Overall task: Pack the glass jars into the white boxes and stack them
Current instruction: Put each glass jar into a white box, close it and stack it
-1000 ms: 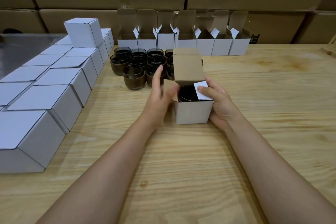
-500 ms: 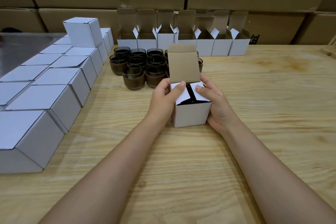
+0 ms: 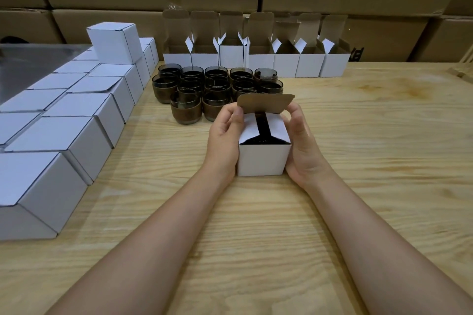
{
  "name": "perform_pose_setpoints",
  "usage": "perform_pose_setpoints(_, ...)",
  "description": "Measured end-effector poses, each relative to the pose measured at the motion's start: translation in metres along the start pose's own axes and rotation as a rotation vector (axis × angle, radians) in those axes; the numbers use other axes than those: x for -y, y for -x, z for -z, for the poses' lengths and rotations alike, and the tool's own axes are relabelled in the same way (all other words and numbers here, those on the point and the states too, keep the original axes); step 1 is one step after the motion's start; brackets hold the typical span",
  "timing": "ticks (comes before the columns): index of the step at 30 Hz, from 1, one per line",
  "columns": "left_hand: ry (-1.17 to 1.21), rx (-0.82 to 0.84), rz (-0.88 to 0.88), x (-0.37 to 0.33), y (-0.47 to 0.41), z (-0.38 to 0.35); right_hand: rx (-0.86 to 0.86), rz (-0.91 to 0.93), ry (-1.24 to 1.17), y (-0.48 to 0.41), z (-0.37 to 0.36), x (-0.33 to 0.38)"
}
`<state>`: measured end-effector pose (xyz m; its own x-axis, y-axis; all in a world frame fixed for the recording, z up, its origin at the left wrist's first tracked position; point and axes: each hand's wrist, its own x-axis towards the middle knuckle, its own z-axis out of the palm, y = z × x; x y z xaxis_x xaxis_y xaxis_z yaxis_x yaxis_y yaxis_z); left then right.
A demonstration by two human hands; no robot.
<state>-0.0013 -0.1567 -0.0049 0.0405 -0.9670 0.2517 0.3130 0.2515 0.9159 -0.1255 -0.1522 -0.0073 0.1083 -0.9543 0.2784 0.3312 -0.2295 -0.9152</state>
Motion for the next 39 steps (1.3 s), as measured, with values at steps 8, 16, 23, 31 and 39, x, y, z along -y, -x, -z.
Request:
perform_pose_setpoints(8, 0.106, 0.129, 0.07, -0.003, 0.003, 0.007, 0.073, -0.08, -0.031, 0.005, 0.001, 0.002)
perform_pose_setpoints(16, 0.067, 0.216, 0.095, -0.004, 0.009, 0.011, 0.073, -0.017, 0.056, 0.008, 0.014, -0.001)
perform_pose_setpoints(23, 0.058, 0.21, 0.116, -0.001, 0.006, 0.013, 0.129, 0.003, 0.077, 0.01, 0.016, 0.0)
perform_pose_setpoints(31, -0.028, 0.33, 0.058, 0.002, 0.006, 0.019, 0.116, 0.04, 0.053, 0.01, 0.014, 0.003)
perform_pose_setpoints(39, -0.2, 0.356, 0.003, 0.004, 0.008, 0.022, 0.087, 0.029, 0.042, 0.01, 0.014, 0.004)
